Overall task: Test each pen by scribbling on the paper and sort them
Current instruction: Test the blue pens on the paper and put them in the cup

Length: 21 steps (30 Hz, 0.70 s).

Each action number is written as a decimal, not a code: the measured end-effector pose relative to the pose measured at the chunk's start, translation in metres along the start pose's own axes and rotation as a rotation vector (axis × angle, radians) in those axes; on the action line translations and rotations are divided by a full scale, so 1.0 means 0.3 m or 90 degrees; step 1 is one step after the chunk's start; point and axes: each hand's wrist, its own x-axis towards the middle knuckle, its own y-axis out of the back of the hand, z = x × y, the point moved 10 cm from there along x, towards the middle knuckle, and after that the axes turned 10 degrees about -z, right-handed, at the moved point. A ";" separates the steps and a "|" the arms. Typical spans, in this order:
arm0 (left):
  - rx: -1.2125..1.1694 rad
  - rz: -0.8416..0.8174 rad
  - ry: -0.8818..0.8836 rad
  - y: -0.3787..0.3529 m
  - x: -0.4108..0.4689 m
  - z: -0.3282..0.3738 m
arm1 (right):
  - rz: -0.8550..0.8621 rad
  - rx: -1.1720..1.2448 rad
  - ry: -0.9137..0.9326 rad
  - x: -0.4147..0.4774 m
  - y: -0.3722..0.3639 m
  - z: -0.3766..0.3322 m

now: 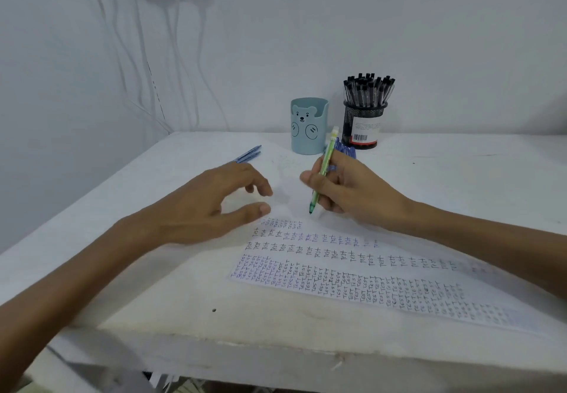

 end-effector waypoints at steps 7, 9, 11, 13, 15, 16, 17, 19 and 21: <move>0.025 0.006 -0.096 0.002 0.060 0.306 | 0.099 -0.149 0.019 -0.353 0.055 -0.171; -0.003 0.020 -0.153 -0.035 0.067 0.445 | 0.137 -0.189 0.002 -0.488 0.076 -0.197; -0.034 0.035 -0.209 -0.083 0.070 0.586 | 0.186 -0.221 0.000 -0.635 0.100 -0.216; -0.079 0.037 -0.262 -0.148 0.078 0.736 | 0.245 -0.248 -0.017 -0.807 0.128 -0.220; -0.129 0.019 -0.304 -0.222 0.087 0.871 | 0.307 -0.237 -0.051 -0.976 0.155 -0.200; -0.154 0.001 -0.326 -0.273 0.096 0.943 | 0.340 -0.224 -0.066 -1.073 0.165 -0.191; -0.175 -0.016 -0.339 -0.318 0.101 0.997 | 0.365 -0.214 -0.077 -1.150 0.167 -0.178; -0.205 -0.059 -0.380 -0.427 0.110 1.109 | 0.415 -0.213 -0.112 -1.305 0.158 -0.150; -0.216 -0.127 -0.420 -0.586 0.107 1.231 | 0.477 -0.214 -0.154 -1.479 0.133 -0.096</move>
